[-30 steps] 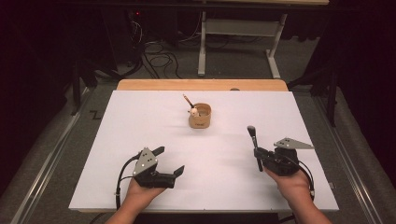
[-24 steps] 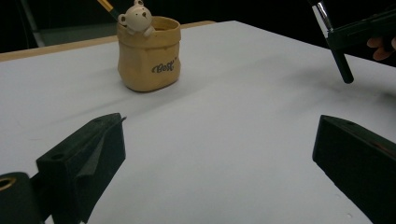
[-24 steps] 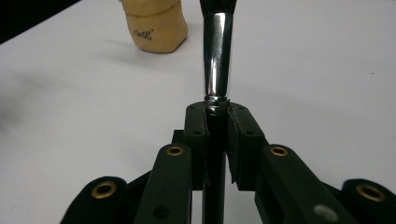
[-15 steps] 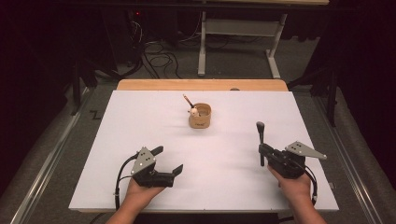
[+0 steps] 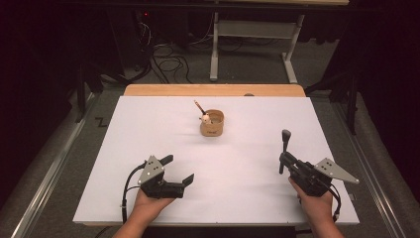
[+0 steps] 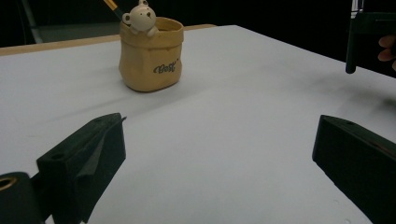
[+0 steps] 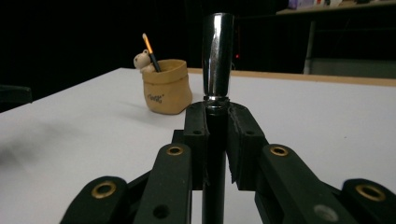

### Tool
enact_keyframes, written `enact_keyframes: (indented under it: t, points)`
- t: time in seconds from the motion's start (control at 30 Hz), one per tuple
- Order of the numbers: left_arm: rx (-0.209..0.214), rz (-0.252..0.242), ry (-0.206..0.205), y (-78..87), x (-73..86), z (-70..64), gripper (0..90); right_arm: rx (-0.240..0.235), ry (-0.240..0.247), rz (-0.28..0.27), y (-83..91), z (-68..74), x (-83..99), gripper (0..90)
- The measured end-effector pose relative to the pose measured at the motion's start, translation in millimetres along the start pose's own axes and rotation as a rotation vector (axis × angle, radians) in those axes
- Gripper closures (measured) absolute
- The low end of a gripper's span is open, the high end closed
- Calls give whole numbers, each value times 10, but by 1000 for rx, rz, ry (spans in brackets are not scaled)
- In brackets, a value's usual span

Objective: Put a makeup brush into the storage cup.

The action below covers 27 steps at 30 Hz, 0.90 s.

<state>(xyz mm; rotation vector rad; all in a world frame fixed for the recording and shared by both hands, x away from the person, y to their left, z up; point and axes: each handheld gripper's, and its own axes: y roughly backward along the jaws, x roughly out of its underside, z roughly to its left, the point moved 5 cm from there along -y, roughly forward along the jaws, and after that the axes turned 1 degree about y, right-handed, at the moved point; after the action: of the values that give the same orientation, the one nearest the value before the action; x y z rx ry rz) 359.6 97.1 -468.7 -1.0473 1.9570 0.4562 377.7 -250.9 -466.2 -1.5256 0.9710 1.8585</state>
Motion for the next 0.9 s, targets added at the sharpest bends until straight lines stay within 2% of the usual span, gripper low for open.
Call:
enact_keyframes:
  t: [0.17,0.47,0.6,0.77,0.9]
  points:
    - [7,4,16,1,-1,-7,37,27,7,-48,52,-23,-11,802]
    - [15,-9,40,10,-45,-17,53,6,19,-58,48,-1,-19,803]
    - [7,-12,37,-22,-63,-32,59,-12,31,-60,39,32,-34,803]
    - [-12,-8,7,-87,-82,-52,26,-30,52,-63,-9,97,-83,802]
    - [-2,-13,2,-127,-117,-100,8,-48,78,-64,-77,176,-138,803]
